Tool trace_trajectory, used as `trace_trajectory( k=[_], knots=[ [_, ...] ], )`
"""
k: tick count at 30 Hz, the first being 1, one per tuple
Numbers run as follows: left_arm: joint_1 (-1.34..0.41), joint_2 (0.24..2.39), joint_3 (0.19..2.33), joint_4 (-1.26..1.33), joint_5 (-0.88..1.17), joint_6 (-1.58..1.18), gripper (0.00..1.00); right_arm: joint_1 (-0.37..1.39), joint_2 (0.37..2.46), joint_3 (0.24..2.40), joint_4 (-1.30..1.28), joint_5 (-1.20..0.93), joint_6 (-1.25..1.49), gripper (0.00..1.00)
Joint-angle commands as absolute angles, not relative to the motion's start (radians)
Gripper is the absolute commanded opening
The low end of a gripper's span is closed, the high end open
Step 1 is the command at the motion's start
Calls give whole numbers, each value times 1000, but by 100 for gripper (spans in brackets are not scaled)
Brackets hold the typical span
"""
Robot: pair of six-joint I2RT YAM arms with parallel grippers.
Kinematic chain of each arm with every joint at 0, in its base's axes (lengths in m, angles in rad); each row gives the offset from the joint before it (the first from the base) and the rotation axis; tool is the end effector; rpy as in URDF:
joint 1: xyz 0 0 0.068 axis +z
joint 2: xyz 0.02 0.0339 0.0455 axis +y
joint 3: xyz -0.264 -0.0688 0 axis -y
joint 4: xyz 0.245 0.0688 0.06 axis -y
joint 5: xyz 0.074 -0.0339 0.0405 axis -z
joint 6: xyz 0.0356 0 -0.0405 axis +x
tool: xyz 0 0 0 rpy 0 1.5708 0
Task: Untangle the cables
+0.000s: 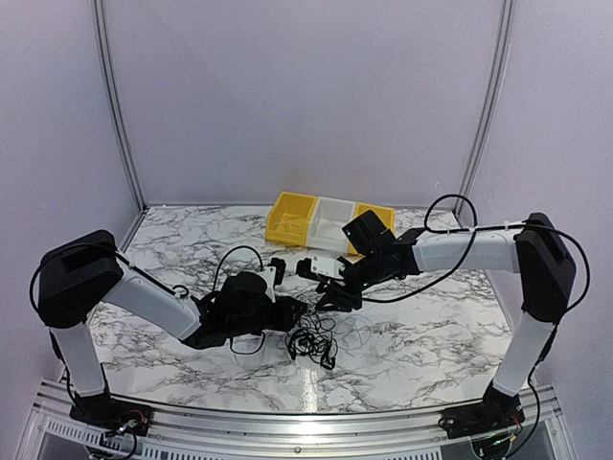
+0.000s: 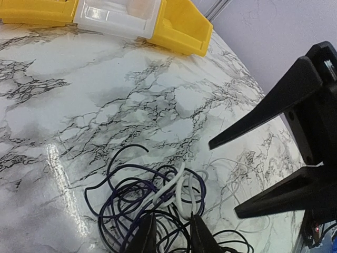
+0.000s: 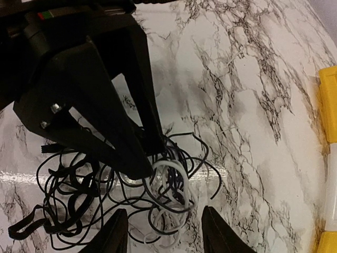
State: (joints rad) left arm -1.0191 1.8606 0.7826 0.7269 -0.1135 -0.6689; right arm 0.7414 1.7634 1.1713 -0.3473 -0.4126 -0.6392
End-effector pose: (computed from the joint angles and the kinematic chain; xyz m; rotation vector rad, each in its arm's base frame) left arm 0.1957 -0.3104 0.1414 0.2779 2.0391 -0.9961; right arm 0.2634 0.2606 0.1996 -1.7083 1.8026 0.5592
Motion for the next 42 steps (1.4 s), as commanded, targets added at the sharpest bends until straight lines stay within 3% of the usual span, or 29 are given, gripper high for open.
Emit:
trace_trajectory(
  k=[1,5,8,11,13,21,27,28,31,34,38,42],
  knots=[
    [-997,1882,823,715,-43,-679,20,757,1828,1242,-310,-381,-663,46],
    [-978,1897,836,715,-6,-682,12,757,1861,1259,-287,-377,-641,40],
    [-962,1897,841,715,23,-683,0,757,1877,1282,-276,-364,-611,23],
    [-948,1875,829,715,38,-686,0,757,1865,1302,-303,-370,-600,6],
    [-937,1852,812,715,40,-689,0,756,1834,1310,-335,-387,-601,0],
    [-910,1746,754,715,29,-679,0,757,1650,1268,-456,-542,-588,0],
    [-911,1634,758,699,51,-621,0,748,1656,1148,-374,-512,-552,0],
    [-911,1624,761,695,64,-609,2,745,1660,1138,-362,-520,-549,0],
    [-911,1621,771,683,119,-582,27,738,1664,1097,-298,-525,-541,1],
    [-910,1662,788,673,181,-559,32,738,1672,1069,-254,-511,-543,8],
    [-910,1722,806,666,212,-557,31,734,1678,1045,-236,-510,-539,32],
    [-910,1773,833,659,238,-551,33,723,1679,1028,-231,-511,-545,36]
  ],
)
